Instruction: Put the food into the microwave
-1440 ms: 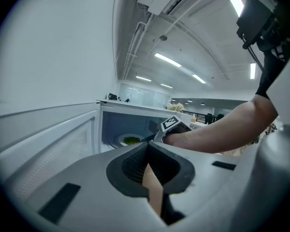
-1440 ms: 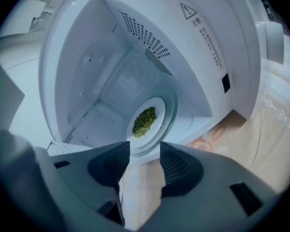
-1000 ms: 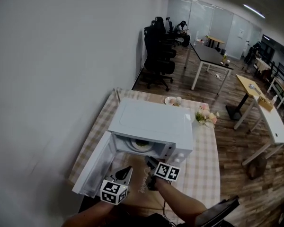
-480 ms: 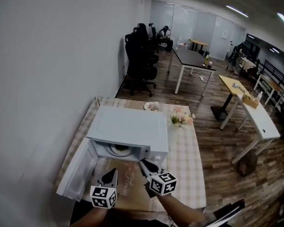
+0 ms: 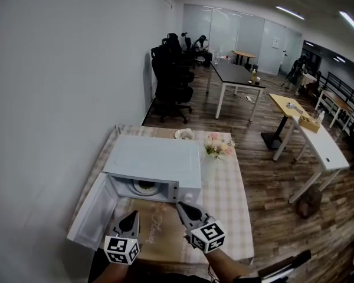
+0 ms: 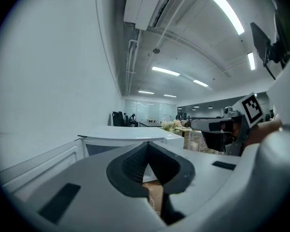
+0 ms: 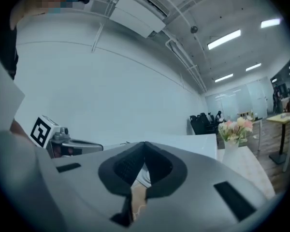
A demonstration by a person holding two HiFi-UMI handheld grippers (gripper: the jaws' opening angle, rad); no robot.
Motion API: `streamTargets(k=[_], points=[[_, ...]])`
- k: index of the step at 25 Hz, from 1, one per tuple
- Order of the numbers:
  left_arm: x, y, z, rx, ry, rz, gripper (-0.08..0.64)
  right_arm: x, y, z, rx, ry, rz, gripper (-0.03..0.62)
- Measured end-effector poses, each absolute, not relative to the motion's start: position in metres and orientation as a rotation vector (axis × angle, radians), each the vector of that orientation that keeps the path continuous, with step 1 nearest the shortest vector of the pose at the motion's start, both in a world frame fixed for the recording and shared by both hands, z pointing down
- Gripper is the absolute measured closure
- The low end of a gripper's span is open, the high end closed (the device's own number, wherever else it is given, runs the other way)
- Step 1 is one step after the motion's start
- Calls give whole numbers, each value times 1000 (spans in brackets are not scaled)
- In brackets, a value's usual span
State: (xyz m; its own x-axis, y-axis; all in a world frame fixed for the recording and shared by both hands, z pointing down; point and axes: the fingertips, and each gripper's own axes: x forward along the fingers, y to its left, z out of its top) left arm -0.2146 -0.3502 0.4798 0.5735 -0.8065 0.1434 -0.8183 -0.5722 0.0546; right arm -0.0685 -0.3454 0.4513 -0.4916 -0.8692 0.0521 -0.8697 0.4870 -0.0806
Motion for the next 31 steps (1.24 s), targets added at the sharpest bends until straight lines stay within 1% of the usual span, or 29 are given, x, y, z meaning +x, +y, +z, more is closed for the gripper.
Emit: streamTargets(k=[2, 7, 13, 15, 21, 31], points=[[-217, -348, 475, 2681, -1412, 124, 552, -64, -341, 448, 1611, -2683, 95, 583], [-216, -342, 471, 2685, -1413, 117, 552, -61, -333, 442, 1626, -2705, 158, 584], [-221, -336, 457, 2696, -1483, 36, 552, -61, -330, 442, 1628, -2662, 103, 584], [-220, -336, 458, 2703, -1482, 37, 552, -57, -330, 443, 1657, -2617, 44, 584], [-213, -331, 453, 2753, -1446, 60, 552, -59, -328, 436, 1642, -2652, 43, 584], [-231, -336, 450, 2723, -1552, 50, 552, -63, -327, 433, 1659, -2624, -19, 584]])
